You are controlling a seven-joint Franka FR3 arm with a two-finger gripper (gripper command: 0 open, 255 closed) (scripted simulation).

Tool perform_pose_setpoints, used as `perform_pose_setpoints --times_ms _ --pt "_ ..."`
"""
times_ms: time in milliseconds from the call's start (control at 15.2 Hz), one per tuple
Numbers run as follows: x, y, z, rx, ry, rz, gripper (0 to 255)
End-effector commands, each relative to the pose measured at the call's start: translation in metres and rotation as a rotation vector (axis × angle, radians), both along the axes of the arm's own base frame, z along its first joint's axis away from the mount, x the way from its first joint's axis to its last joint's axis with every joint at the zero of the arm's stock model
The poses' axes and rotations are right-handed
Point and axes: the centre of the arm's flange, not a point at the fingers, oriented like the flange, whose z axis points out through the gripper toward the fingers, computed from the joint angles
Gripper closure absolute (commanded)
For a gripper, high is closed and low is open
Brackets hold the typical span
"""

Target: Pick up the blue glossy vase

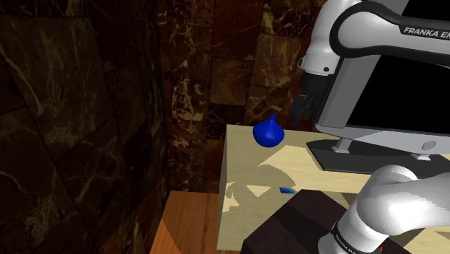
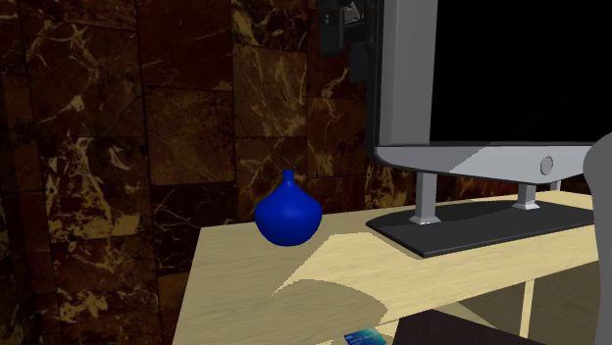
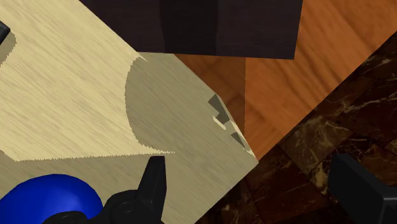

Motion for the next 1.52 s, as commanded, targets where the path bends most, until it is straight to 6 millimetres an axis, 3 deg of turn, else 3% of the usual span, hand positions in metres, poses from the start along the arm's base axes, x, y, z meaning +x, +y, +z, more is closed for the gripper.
perform_pose_setpoints --times_ms 0,1452 --pt "0.000 0.000 0.000 0.000 0.000 0.000 0" --pt "0.210 -0.184 -0.091 -0.038 0.061 -0.049 0"
